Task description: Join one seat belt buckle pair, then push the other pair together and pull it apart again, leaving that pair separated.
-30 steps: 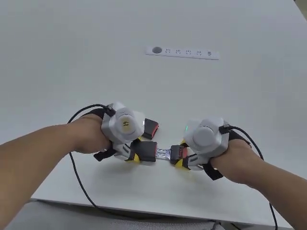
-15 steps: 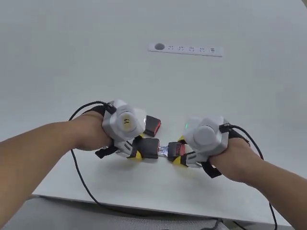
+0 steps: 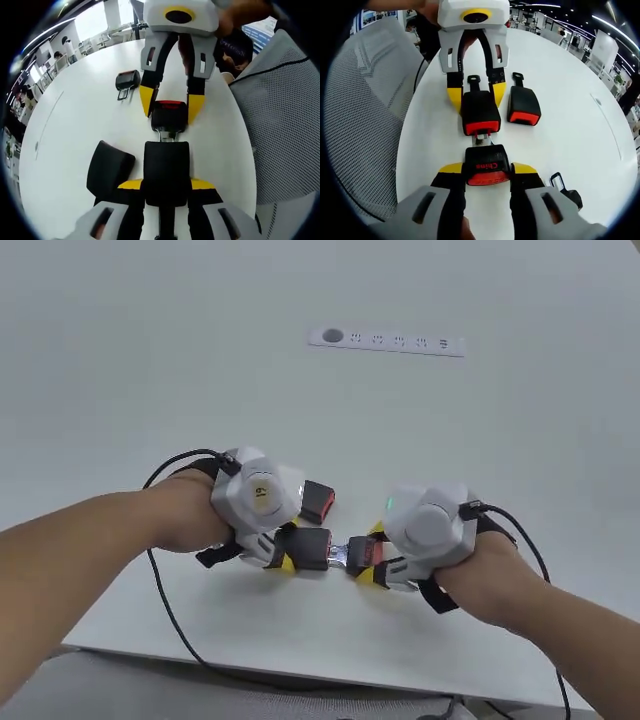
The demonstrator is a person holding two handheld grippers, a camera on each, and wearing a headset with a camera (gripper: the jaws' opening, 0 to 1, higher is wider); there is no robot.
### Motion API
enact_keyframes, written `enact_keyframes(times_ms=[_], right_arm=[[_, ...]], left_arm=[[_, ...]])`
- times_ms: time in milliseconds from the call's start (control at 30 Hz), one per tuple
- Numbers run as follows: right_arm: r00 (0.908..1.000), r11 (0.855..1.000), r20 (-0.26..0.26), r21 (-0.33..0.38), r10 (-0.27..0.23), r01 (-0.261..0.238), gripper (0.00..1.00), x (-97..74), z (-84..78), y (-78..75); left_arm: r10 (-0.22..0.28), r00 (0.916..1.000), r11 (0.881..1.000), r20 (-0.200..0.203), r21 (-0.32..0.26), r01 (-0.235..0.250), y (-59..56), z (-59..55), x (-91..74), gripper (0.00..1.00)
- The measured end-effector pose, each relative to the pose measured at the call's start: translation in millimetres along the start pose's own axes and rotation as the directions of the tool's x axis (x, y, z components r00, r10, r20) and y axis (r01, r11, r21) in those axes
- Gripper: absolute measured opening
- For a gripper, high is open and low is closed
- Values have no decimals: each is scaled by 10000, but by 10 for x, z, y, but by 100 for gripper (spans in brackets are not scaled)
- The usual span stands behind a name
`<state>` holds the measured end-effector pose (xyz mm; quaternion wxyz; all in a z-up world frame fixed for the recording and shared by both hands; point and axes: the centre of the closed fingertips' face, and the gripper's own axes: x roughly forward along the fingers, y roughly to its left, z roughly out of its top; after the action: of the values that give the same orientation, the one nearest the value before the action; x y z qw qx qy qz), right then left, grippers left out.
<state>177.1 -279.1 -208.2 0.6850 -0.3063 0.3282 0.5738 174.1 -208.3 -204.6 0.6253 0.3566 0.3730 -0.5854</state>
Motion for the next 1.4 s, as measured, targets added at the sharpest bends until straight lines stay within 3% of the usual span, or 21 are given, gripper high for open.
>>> enact_keyframes(times_ms=[633, 933, 967, 1000, 1067, 1400], right_arm=[[9998, 9997, 178, -226, 119, -115, 31, 63, 122, 35], [9999, 9989, -4, -447, 164, -164, 30, 124, 154, 11], [9986, 9960, 150, -743, 515, -502, 30, 159, 222, 67], [9994, 9965, -243, -791, 264, -282, 30, 124, 166, 57], [9996, 9981, 32, -552, 286, -283, 30, 133, 201, 73], [9997, 9984, -18, -494, 257, -257, 30, 114, 198, 37]], left_arm=[[-44, 9999, 10000, 159, 90, 42, -37, 41, -31, 32], [-42, 9999, 9999, 142, 130, 40, -29, 37, -29, 32], [-5, 9999, 9999, 123, 127, 4, -12, 21, -45, 33], [-29, 9999, 9999, 149, 120, 27, -7, 17, -70, 33], [-13, 9999, 9999, 161, 114, 12, -4, 12, -80, 33], [-5, 9999, 10000, 158, 83, 4, 7, 9, -94, 33]])
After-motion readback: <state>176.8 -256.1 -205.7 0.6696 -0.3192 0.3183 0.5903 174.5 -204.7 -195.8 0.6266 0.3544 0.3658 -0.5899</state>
